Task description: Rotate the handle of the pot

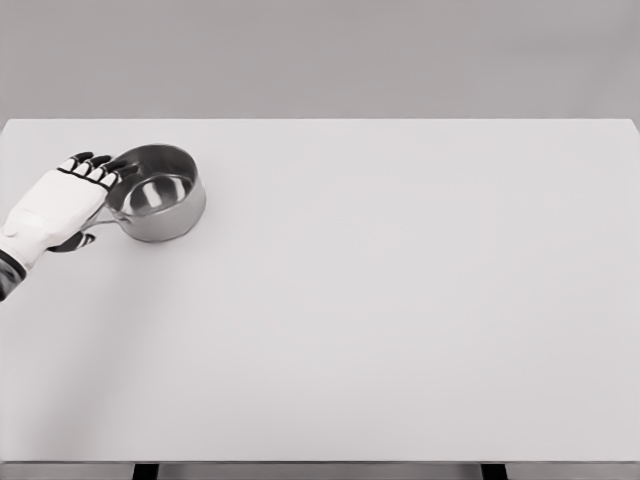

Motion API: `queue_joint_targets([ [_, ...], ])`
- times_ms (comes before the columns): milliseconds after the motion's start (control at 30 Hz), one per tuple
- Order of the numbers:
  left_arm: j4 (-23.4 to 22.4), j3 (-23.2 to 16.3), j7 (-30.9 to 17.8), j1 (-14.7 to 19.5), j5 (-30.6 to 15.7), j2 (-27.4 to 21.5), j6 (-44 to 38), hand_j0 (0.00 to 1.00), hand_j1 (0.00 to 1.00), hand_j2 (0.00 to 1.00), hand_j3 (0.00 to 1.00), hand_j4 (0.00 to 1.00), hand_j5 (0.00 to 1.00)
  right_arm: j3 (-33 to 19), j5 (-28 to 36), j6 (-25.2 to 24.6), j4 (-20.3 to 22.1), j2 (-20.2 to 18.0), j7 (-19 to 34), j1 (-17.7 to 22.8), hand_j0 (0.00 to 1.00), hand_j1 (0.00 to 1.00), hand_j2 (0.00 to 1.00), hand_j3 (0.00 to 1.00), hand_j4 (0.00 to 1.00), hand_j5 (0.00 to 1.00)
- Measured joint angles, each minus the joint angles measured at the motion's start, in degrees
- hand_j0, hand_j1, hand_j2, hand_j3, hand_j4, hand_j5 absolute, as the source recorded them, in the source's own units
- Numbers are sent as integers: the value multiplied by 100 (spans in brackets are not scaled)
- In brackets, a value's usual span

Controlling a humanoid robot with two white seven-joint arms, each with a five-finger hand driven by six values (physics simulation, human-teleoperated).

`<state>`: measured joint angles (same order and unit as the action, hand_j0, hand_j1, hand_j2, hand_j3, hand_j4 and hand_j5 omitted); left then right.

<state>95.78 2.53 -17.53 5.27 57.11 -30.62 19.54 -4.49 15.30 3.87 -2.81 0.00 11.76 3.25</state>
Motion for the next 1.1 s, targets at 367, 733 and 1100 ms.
queue_joint_targets([
  [367,-245,10,0,149,6,-146,-33,100,100,100,100,100,100,0,0,0,0,0,0,0,100,100,100,100,100,100],
  [733,-581,-6,0,387,7,-165,-34,100,100,100,100,100,100,0,0,1,0,0,0,0,100,100,100,100,100,100],
  [1100,-971,-38,1,668,5,-151,-34,100,100,100,100,100,100,0,0,2,0,0,0,0,100,100,100,100,100,100],
])
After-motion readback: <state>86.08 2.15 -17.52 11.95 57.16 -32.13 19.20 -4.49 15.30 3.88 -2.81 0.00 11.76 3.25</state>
